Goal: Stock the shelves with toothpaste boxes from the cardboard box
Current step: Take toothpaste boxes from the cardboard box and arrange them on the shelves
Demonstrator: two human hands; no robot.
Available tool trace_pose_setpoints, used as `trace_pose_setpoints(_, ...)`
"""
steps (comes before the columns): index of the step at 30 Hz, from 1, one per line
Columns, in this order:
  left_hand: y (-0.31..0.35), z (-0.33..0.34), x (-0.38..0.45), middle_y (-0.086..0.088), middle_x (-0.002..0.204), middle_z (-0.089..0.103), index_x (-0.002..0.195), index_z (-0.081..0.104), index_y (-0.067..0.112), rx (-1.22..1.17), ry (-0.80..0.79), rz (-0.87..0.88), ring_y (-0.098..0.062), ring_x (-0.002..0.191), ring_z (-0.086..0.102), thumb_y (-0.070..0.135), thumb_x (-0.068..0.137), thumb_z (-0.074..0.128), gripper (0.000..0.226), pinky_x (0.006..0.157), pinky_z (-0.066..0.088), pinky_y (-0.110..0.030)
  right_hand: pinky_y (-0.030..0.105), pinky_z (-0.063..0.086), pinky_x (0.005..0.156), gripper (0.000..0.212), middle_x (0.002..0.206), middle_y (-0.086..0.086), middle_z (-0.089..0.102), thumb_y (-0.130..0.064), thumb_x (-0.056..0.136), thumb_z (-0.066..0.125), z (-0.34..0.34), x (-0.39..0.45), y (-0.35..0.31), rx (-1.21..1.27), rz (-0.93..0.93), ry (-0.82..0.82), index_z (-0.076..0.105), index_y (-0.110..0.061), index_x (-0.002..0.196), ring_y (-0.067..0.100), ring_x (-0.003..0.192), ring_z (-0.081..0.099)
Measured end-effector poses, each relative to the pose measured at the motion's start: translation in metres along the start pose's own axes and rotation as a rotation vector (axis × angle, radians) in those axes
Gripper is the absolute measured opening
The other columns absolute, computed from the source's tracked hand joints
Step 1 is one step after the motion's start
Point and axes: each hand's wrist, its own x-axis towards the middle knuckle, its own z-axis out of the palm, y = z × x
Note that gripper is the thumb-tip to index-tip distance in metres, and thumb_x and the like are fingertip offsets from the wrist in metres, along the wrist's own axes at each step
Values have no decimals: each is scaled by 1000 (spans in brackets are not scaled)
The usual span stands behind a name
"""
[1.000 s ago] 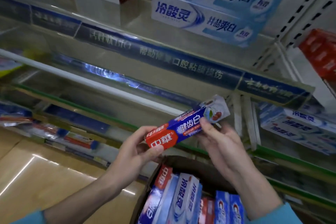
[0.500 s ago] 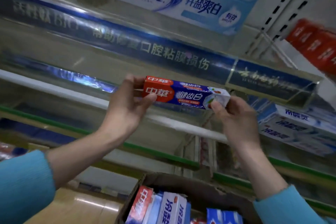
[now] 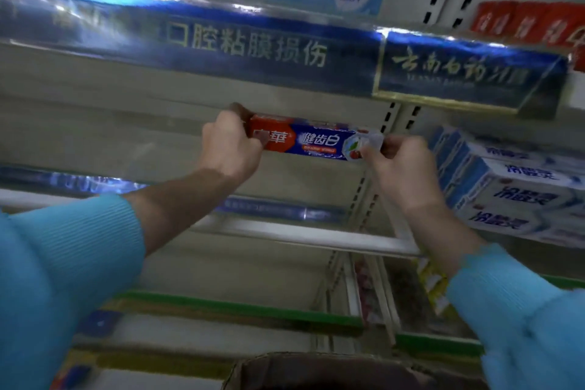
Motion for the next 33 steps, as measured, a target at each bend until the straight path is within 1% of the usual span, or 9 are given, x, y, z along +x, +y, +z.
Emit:
trace_pose_setpoints(4, 0, 4, 3, -14, 114, 72, 122, 68, 16, 65, -22, 24, -35, 113, 62, 25, 94, 67, 29, 91, 46, -35, 22, 45, 61, 22, 85, 1, 70, -32, 96, 64, 7, 10, 2, -23, -21, -20, 73, -12, 99, 15, 79, 67)
trace_pose_setpoints(7, -7, 6, 5, -12, 112, 73, 121, 70, 17, 97, -49, 37, -35, 108, 65, 24, 95, 64, 27, 86, 48, -34, 28, 54, 70, 25, 94, 1, 74, -33, 96, 62, 13, 8, 8, -8, -31, -32, 73, -13, 106, 17, 87, 69)
trace_pose_setpoints(12, -6, 7, 0, -12, 113, 72, 124, 66, 18, 141, -71, 42, -35, 109, 65, 16, 95, 60, 30, 85, 46, -34, 25, 51, 79, 22, 103, -2, 73, -20, 94, 63, 10, 1, 6, -29, -33, -85, 70, -23, 115, 14, 93, 67)
trace_pose_setpoints(17, -7, 0, 8, -10, 108, 74, 122, 68, 24, 107, -188, 6, -34, 103, 67, 8, 88, 57, 38, 89, 54, -39, 27, 52, 78, 22, 101, -3, 72, -18, 93, 63, 6, 0, 0, -29, 9, -122, 69, -25, 113, 14, 91, 66)
trace_pose_setpoints(20, -6, -3, 8, -8, 103, 73, 123, 66, 24, 91, -268, 4, -31, 96, 67, 10, 88, 54, 39, 79, 50, -35, 35, 56, 83, 24, 104, -4, 73, -18, 91, 65, 7, 1, -1, -3, 27, -139, 68, -26, 114, 15, 94, 67)
trace_pose_setpoints(24, -1, -4, 3, -13, 111, 71, 118, 65, 18, 59, -310, -16, -33, 106, 65, 22, 93, 53, 29, 85, 48, -35, 39, 55, 88, 23, 105, -2, 72, -33, 89, 64, 6, 0, 1, -1, 58, -155, 67, -24, 109, 18, 99, 67)
trace_pose_setpoints(27, 7, -10, -2, -16, 116, 67, 116, 67, 8, 24, -358, -115, -31, 111, 61, 22, 102, 50, 26, 80, 40, -28, 31, 47, 81, 18, 104, 5, 71, -27, 91, 65, -1, -2, -9, -58, 76, -195, 68, -18, 107, 23, 99, 64)
trace_pose_setpoints(29, 13, -11, -7, -19, 117, 65, 112, 66, 4, 5, -336, -155, -33, 112, 59, 27, 105, 48, 30, 76, 34, -27, 30, 45, 79, 18, 104, 6, 69, -25, 92, 65, -9, -5, -13, -107, 107, -251, 68, -20, 109, 23, 96, 63)
trace_pose_setpoints(33, 17, -21, -24, -25, 113, 65, 105, 62, -2, 35, -136, -127, -41, 113, 58, 31, 103, 52, 35, 84, 38, -37, 40, 50, 93, 26, 114, 3, 66, -26, 88, 65, -21, -17, -22, -177, 63, -301, 62, -22, 114, 24, 109, 61)
